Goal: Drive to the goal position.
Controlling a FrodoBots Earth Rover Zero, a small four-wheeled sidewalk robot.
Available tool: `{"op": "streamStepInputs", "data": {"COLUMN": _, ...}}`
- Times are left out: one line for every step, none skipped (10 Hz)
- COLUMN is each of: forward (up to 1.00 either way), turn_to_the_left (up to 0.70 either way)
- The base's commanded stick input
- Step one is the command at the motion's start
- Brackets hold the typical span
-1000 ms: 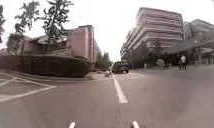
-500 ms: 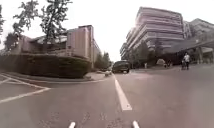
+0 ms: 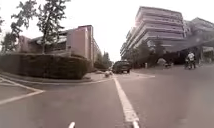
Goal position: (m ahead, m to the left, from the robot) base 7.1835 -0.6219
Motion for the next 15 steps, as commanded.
{"op": "streamStepInputs", "data": {"forward": 0.70, "turn_to_the_left": 0.00}}
{"op": "streamStepInputs", "data": {"forward": 0.70, "turn_to_the_left": 0.00}}
{"op": "streamStepInputs", "data": {"forward": 0.70, "turn_to_the_left": 0.00}}
{"op": "streamStepInputs", "data": {"forward": 0.70, "turn_to_the_left": 0.00}}
{"op": "streamStepInputs", "data": {"forward": 0.70, "turn_to_the_left": 0.00}}
{"op": "streamStepInputs", "data": {"forward": 0.70, "turn_to_the_left": 0.00}}
{"op": "streamStepInputs", "data": {"forward": 0.70, "turn_to_the_left": 0.00}}
{"op": "streamStepInputs", "data": {"forward": 0.70, "turn_to_the_left": 0.00}}
{"op": "streamStepInputs", "data": {"forward": 0.70, "turn_to_the_left": 0.00}}
{"op": "streamStepInputs", "data": {"forward": 0.70, "turn_to_the_left": 0.00}}
{"op": "streamStepInputs", "data": {"forward": 0.70, "turn_to_the_left": 0.00}}
{"op": "streamStepInputs", "data": {"forward": 0.70, "turn_to_the_left": 0.00}}
{"op": "streamStepInputs", "data": {"forward": 0.70, "turn_to_the_left": 0.00}}
{"op": "streamStepInputs", "data": {"forward": 0.70, "turn_to_the_left": 0.00}}
{"op": "streamStepInputs", "data": {"forward": 0.70, "turn_to_the_left": 0.00}}
